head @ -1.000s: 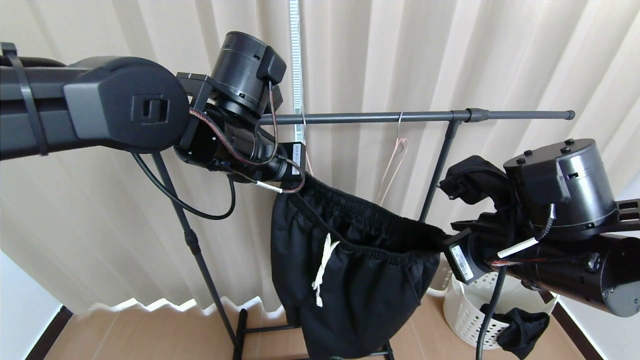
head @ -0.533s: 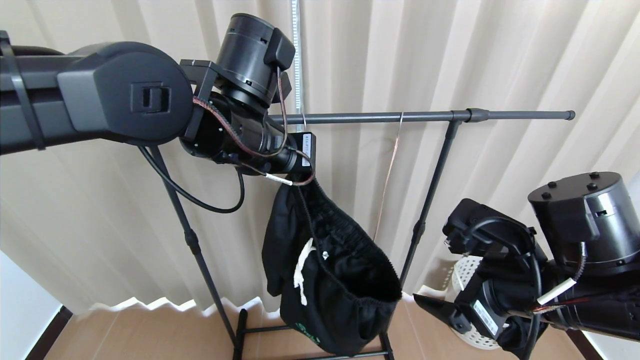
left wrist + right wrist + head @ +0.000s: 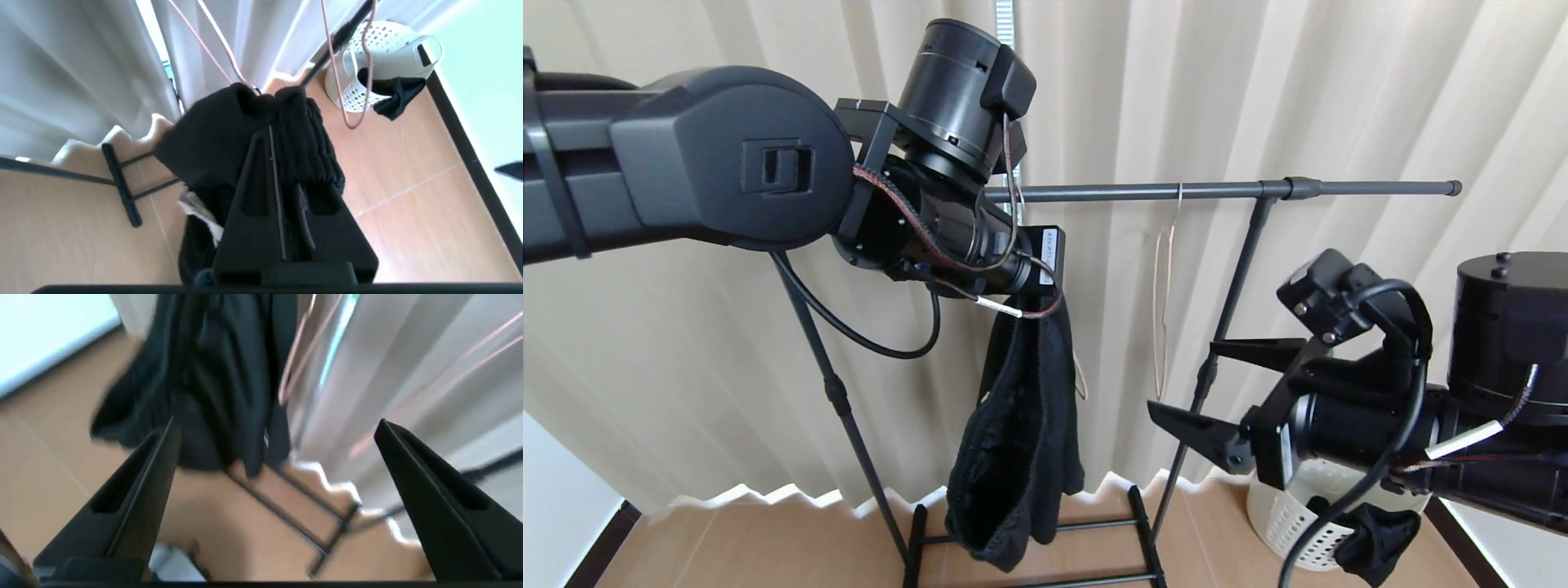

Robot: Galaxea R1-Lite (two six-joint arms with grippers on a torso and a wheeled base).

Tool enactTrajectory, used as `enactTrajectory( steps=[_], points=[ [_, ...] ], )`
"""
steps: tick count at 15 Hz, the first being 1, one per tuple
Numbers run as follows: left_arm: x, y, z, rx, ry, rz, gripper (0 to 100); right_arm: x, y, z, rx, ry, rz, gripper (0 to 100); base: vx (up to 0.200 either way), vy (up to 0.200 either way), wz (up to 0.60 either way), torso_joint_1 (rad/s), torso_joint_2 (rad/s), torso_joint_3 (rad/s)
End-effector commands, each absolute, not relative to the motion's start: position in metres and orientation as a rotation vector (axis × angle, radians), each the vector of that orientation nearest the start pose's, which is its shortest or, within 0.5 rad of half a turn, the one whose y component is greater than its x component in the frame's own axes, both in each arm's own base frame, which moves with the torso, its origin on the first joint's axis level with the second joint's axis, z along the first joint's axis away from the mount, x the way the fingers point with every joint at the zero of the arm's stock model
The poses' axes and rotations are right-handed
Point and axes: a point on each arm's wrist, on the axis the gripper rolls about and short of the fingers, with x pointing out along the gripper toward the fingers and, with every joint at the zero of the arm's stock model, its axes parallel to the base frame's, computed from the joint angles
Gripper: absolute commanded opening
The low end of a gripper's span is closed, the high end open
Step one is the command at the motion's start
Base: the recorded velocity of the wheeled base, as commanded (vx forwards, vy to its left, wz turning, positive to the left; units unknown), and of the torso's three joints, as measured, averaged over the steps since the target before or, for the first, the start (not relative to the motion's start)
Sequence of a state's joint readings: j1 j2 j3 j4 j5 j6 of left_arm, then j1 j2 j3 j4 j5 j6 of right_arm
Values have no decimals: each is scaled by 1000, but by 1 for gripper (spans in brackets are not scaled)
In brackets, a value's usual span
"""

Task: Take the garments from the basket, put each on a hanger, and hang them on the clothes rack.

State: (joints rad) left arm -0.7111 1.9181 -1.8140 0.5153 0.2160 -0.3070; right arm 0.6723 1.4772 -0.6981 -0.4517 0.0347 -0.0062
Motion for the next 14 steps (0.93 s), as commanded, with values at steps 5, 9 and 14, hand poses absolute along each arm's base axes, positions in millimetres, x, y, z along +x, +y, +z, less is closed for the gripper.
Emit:
enactTrajectory(
  steps=[5, 9, 14],
  points=[
    [270, -237, 276, 8, 642, -402, 0, 209, 197, 178, 99, 273, 746, 100, 0, 0, 0, 0, 0, 0],
    [264, -242, 276, 42, 630, -392, 0, 221, 220, 165, 90, 274, 638, 100, 0, 0, 0, 0, 0, 0],
    [257, -247, 275, 60, 626, -393, 0, 223, 233, 146, 59, 320, 629, 100, 0, 0, 0, 0, 0, 0]
  ],
)
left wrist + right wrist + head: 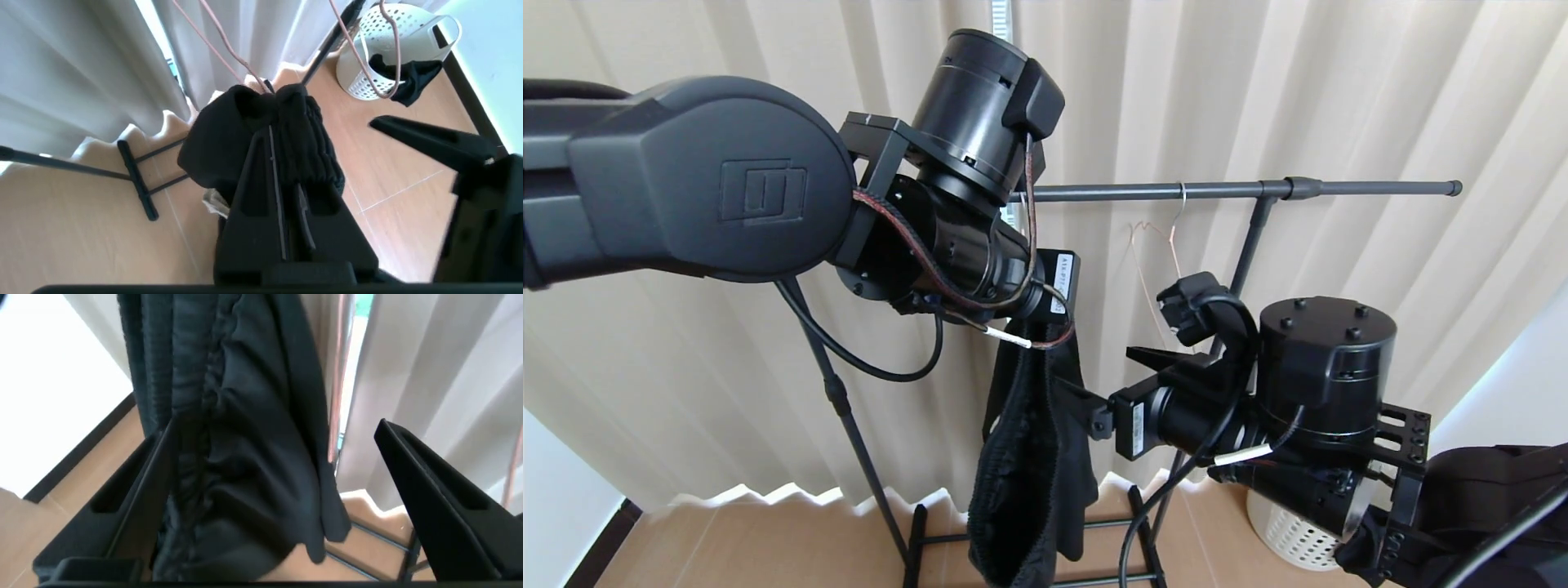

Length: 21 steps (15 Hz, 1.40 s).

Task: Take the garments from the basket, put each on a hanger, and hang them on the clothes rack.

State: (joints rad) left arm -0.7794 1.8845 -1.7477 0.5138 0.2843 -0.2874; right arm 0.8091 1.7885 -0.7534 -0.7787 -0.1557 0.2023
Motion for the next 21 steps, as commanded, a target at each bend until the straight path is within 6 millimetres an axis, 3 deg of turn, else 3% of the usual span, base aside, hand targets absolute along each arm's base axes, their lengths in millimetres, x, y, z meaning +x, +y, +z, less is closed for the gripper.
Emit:
enactTrajectory(
  steps=[1, 9, 11, 15, 21],
  points=[
    [256, -247, 273, 64, 630, -392, 0, 224, 235, 142, 55, 330, 624, 100, 0, 0, 0, 0, 0, 0],
    [268, -245, 267, 77, 624, -316, 0, 208, 216, 175, 129, 203, 663, 100, 0, 0, 0, 0, 0, 0],
    [268, -246, 267, 75, 620, -320, 0, 209, 219, 166, 114, 230, 670, 100, 0, 0, 0, 0, 0, 0],
    [266, -247, 269, 75, 616, -323, 0, 224, 235, 130, 68, 305, 646, 100, 0, 0, 0, 0, 0, 0],
    [267, -244, 269, 75, 618, -316, 0, 229, 235, 108, -32, 353, 600, 100, 0, 0, 0, 0, 0, 0]
  ],
)
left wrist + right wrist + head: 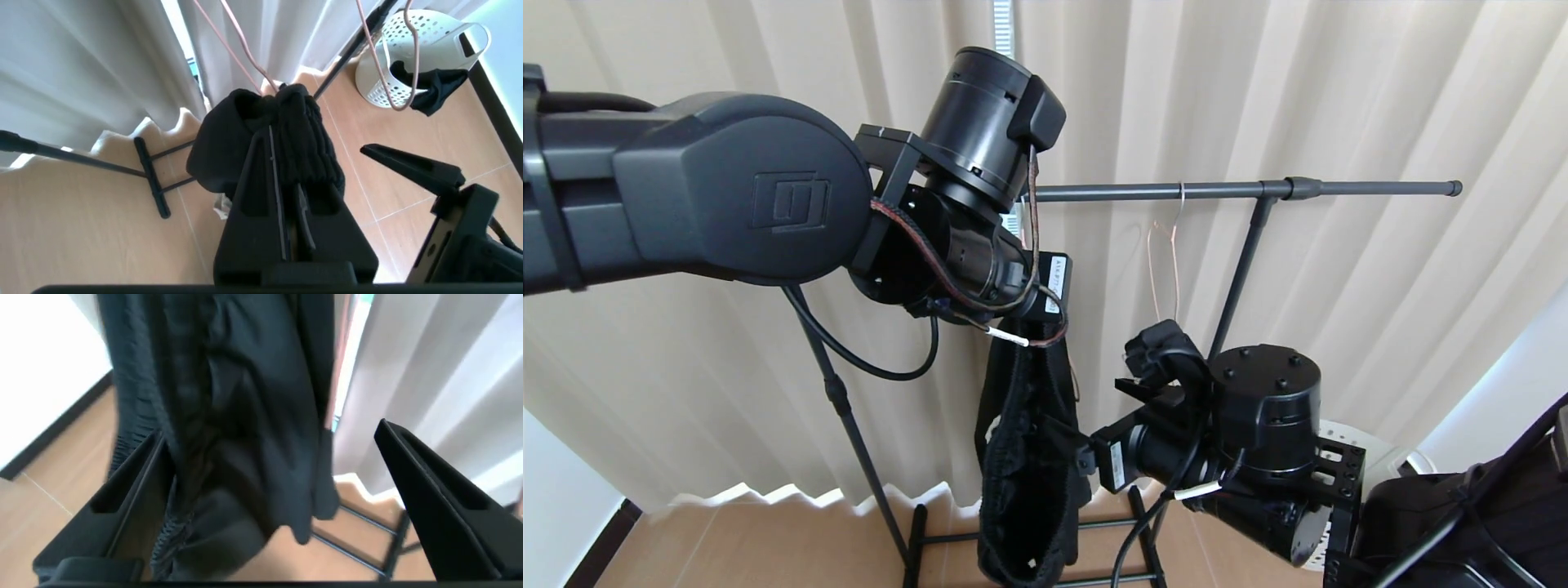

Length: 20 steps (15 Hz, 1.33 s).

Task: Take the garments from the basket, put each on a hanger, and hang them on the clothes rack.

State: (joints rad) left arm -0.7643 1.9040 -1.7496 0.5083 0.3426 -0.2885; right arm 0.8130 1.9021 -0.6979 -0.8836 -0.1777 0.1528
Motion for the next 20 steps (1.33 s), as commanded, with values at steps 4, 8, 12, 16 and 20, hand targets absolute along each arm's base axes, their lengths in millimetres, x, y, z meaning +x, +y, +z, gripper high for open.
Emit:
enactTrajectory(
  steps=[4, 8, 12, 16, 20],
  points=[
    [264, -241, 273, 70, 611, -314, 0, 231, 219, 97, -149, 369, 577, 100, 0, 0, 0, 0, 0, 0],
    [261, -237, 275, 68, 609, -313, 0, 234, 208, 92, -209, 378, 555, 100, 0, 0, 0, 0, 0, 0],
    [260, -236, 275, 69, 609, -311, 0, 237, 204, 90, -214, 383, 541, 100, 0, 0, 0, 0, 0, 0],
    [258, -233, 271, 79, 627, -306, 0, 244, 194, 96, -203, 364, 502, 0, 0, 0, 0, 0, 0, 0],
    [256, -221, 260, 101, 668, -285, 0, 258, 172, 115, -167, 310, 424, 0, 0, 0, 0, 0, 0, 0]
  ],
)
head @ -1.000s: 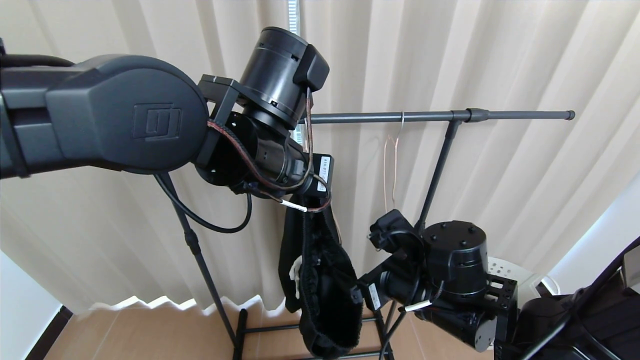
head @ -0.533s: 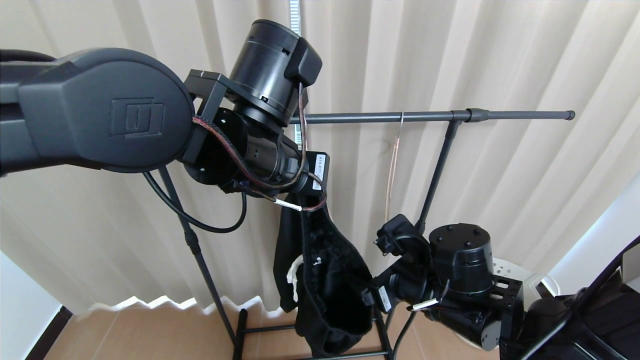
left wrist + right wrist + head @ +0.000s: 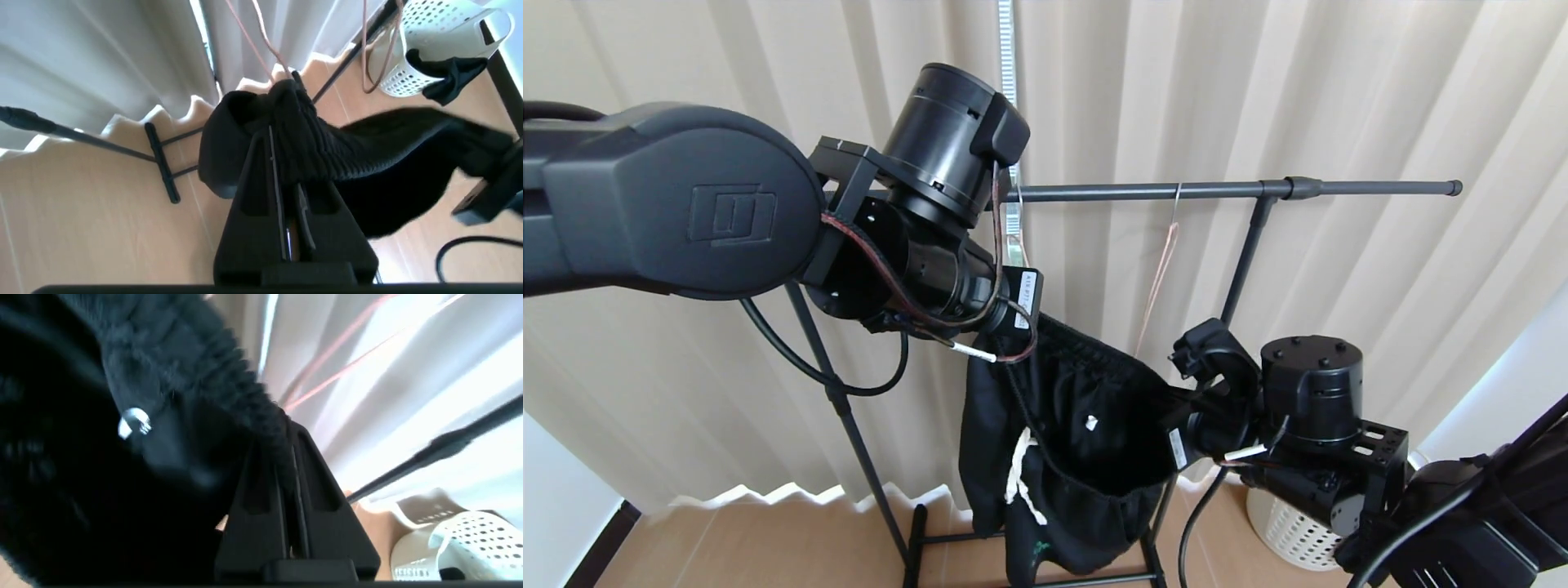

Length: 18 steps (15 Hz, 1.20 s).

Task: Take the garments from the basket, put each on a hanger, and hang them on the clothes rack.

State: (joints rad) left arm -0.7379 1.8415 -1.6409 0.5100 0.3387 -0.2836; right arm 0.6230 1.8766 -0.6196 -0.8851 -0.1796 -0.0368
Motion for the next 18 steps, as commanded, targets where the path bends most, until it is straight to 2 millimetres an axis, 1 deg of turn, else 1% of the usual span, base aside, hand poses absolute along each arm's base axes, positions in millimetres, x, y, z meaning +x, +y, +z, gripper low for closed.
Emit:
enactTrajectory(
  steps=[1, 6, 9, 10, 12, 15, 16, 18],
  points=[
    [253, -219, 253, 132, 694, -286, 0, 260, 165, 122, -165, 288, 403, 0, 0, 0, 0, 0, 0, 0],
    [247, -216, 224, 210, 780, -284, 0, 266, 150, 143, -137, 223, 351, 0, 0, 0, 0, 0, 0, 0],
    [246, -217, 211, 219, 779, -291, 0, 266, 144, 150, -126, 200, 334, 0, 0, 0, 0, 0, 0, 0],
    [246, -217, 208, 227, 782, -293, 100, 267, 143, 151, -125, 198, 331, 0, 0, 0, 0, 0, 0, 0],
    [243, -218, 207, 225, 777, -298, 100, 268, 141, 152, -123, 194, 323, 0, 0, 0, 0, 0, 0, 0],
    [236, -212, 217, 212, 751, -307, 100, 270, 137, 154, -123, 187, 308, 0, 0, 0, 0, 0, 0, 0],
    [236, -211, 218, 211, 751, -308, 100, 270, 137, 154, -125, 186, 308, 0, 0, 0, 0, 0, 0, 0],
    [230, -207, 225, 183, 751, -359, 100, 270, 137, 156, -123, 182, 305, 0, 0, 0, 0, 0, 0, 0]
  ],
)
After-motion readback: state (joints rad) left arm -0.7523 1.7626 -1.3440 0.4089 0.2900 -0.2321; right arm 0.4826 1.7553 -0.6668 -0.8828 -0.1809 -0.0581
